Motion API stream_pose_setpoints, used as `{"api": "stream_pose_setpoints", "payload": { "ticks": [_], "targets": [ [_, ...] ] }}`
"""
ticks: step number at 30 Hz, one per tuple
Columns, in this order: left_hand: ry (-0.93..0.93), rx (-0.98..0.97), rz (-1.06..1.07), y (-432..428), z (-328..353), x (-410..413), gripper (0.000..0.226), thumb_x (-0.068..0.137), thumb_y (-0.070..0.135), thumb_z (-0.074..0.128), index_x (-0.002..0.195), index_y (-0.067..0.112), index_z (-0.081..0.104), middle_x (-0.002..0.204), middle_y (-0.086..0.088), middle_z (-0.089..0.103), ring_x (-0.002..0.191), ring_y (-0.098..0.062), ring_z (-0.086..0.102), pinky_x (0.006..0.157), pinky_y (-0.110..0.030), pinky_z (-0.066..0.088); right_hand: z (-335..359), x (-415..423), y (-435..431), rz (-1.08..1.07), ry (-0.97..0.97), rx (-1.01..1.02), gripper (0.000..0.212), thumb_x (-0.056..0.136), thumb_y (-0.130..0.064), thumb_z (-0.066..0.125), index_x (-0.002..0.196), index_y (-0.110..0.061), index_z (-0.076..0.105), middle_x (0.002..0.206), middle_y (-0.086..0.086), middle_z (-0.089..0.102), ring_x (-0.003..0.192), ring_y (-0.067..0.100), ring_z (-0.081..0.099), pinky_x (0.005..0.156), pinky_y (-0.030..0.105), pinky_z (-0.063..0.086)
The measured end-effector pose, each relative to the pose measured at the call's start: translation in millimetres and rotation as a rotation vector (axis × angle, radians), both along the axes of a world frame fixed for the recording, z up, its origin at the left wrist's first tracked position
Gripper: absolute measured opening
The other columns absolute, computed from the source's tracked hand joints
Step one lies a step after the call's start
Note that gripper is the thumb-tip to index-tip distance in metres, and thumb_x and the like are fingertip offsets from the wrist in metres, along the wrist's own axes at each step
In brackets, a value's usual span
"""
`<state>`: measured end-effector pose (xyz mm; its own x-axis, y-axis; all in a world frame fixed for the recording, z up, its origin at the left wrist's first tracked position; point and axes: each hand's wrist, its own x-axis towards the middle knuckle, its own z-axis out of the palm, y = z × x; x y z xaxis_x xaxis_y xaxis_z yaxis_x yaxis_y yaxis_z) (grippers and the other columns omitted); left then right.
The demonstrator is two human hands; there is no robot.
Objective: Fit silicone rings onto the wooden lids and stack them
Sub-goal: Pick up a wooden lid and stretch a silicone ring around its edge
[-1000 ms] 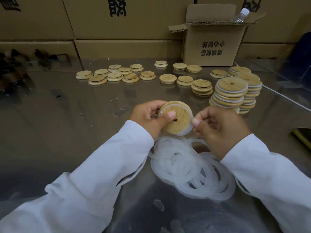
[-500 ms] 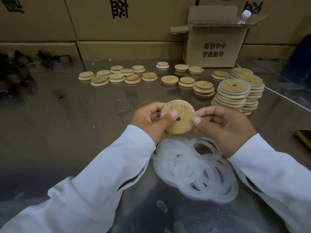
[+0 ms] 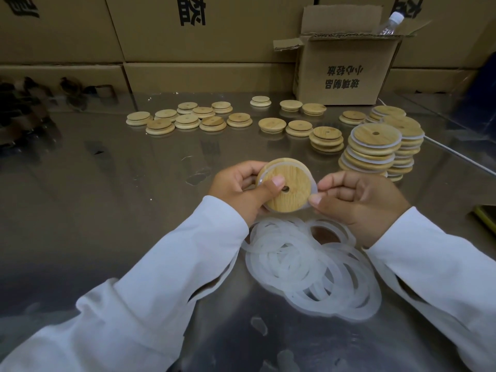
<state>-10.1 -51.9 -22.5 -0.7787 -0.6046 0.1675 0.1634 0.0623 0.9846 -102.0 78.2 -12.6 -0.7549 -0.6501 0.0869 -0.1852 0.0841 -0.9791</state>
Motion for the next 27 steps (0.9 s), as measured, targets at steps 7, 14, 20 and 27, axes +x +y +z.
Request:
{"api": "stream_pose_setpoints", "payload": {
  "ticks": [7, 14, 20, 27],
  "targets": [
    [0.001, 0.032, -0.027, 0.2, -0.6, 0.1, 0.009, 0.084, 0.004, 0.059, 0.087, 0.011, 0.063, 0.083, -0.011, 0.067, 0.082, -0.031, 0.063, 0.077, -0.044, 0.054, 2.6, -5.4, 0.1, 0.019, -0.114, 0.002, 0.019, 0.072, 0.001, 0.069, 0.069, -0.014, 0.057, 0.063, 0.006, 0.063, 0.062, 0.02, 0.06, 0.071, 0.031, 0.051],
    [0.035, -0.02, 0.018, 2.6, -2.3, 0.1, 0.008, 0.082, 0.005, 0.062, 0.084, 0.012, 0.065, 0.086, -0.015, 0.068, 0.084, -0.037, 0.065, 0.079, -0.051, 0.054, 3.2, -5.3, 0.2, 0.029, -0.149, -0.013, 0.02, 0.072, 0.001, 0.069, 0.067, -0.013, 0.055, 0.061, 0.007, 0.061, 0.055, 0.016, 0.059, 0.059, 0.023, 0.052],
    [0.061, -0.111, 0.01, 1.4, -1.2, -0.1, 0.01, 0.081, 0.005, 0.063, 0.082, 0.014, 0.064, 0.077, -0.005, 0.068, 0.072, -0.021, 0.066, 0.064, -0.034, 0.056, 3.5, -6.3, -0.3, 0.052, -0.186, -0.053, 0.024, 0.075, 0.004, 0.065, 0.065, -0.012, 0.05, 0.057, 0.006, 0.058, 0.051, 0.013, 0.056, 0.052, 0.017, 0.049],
    [0.044, -0.046, 0.013, -0.8, -1.7, -1.9, 0.009, 0.082, 0.005, 0.062, 0.083, 0.014, 0.064, 0.076, -0.007, 0.067, 0.07, -0.026, 0.063, 0.062, -0.033, 0.055, 2.7, -4.3, 0.5, 0.019, 0.06, -0.009, 0.025, 0.077, 0.001, 0.066, 0.066, -0.013, 0.049, 0.057, 0.0, 0.056, 0.052, 0.012, 0.052, 0.049, 0.012, 0.044]
  ]
}}
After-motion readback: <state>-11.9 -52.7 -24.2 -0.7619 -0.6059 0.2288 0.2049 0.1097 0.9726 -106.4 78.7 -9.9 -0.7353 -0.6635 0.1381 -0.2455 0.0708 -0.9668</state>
